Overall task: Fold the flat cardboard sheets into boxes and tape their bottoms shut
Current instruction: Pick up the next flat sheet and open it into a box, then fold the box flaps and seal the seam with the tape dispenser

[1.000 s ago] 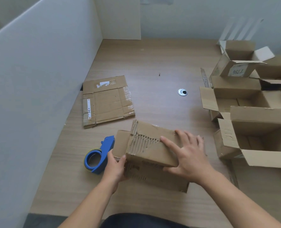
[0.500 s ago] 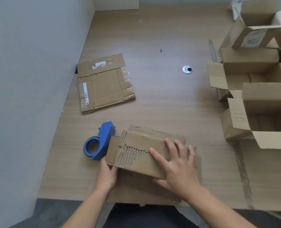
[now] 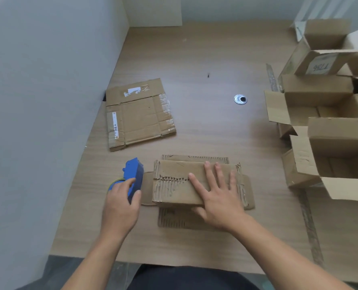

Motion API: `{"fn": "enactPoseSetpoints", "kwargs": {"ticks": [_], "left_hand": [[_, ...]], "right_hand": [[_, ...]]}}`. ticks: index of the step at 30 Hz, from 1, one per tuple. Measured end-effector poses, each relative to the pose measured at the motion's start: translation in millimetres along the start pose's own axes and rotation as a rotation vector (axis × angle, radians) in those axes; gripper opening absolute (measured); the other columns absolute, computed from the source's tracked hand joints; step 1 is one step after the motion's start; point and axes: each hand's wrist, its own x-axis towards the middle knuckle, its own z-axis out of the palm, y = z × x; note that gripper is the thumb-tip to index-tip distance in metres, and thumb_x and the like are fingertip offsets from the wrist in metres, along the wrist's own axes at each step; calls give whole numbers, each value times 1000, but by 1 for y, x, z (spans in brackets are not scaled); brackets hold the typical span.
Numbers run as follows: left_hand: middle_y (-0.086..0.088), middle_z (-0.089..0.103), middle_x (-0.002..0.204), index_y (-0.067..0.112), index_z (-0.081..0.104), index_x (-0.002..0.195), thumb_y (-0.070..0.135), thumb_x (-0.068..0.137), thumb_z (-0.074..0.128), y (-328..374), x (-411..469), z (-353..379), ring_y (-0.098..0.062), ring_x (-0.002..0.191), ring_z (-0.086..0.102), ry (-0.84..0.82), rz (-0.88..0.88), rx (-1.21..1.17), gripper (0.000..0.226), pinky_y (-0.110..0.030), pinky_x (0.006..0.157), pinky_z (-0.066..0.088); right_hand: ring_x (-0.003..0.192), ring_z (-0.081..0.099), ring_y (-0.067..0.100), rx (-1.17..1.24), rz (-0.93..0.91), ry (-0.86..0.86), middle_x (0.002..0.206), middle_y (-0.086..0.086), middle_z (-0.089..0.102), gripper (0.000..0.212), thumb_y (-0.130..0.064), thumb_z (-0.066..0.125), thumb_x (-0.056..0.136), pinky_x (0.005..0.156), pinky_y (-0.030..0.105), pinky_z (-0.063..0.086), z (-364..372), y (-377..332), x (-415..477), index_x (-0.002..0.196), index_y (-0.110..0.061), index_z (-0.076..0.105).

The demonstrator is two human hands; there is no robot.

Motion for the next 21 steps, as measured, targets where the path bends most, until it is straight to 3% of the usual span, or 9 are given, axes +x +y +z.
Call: {"fn": "enactPoseSetpoints", "kwargs": {"ticks": [3,5,7,10,12,16,18,21], "left_hand": [[-10,59,124,20,40,150,28,95,60,-10,21,-1,-30,115,50,-47,-53,92,60,-42,101,40],[-10,58,126,30,21,157,37,96,56,-12,31,3,-33,116,50,-112,-110,180,71,-45,98,43],[-10,57,121,37,7,158,43,98,50,-11,35,9,-31,110,53,-172,-157,254,74,-42,88,48],[-4,59,90,40,-6,156,36,102,44,-8,34,15,-20,76,56,-213,-208,288,74,-35,65,45],[-4,57,79,38,-6,156,26,102,43,-6,35,13,-19,67,53,-220,-224,295,74,-35,61,42],[-8,58,84,36,13,157,19,96,45,3,44,-11,-31,76,53,-110,-220,175,71,-37,69,42],[-4,58,81,41,23,152,21,92,50,14,42,-30,-31,75,55,-32,-127,108,69,-38,69,44],[2,57,81,48,31,146,21,89,59,37,33,-51,-28,71,55,-4,93,68,69,-38,68,46]], "right_hand": [[143,-35,29,100,12,58,156,4,-34,65,-76,4,89,111,58,-23,4,0,1,148,-53,-13],[152,-4,31,117,50,156,165,5,-1,54,-69,11,95,115,57,-8,6,-3,1,148,-57,12],[147,23,32,105,78,203,159,7,30,52,-64,26,94,114,56,6,9,-5,2,144,-52,32],[144,26,31,92,77,271,155,6,39,52,-65,33,91,114,54,8,14,-8,6,141,-50,39],[145,28,31,115,74,289,155,5,38,51,-66,34,89,115,52,8,16,-8,8,137,-48,41],[151,12,25,229,49,250,162,-2,23,62,-69,28,86,119,45,-4,15,-4,10,142,-45,37],[152,8,19,308,17,272,162,-6,20,68,-69,25,84,120,40,-9,13,-5,13,146,-43,35],[146,22,6,623,-19,357,153,-9,37,62,-62,34,86,123,44,2,5,-6,14,142,-36,46]]}}
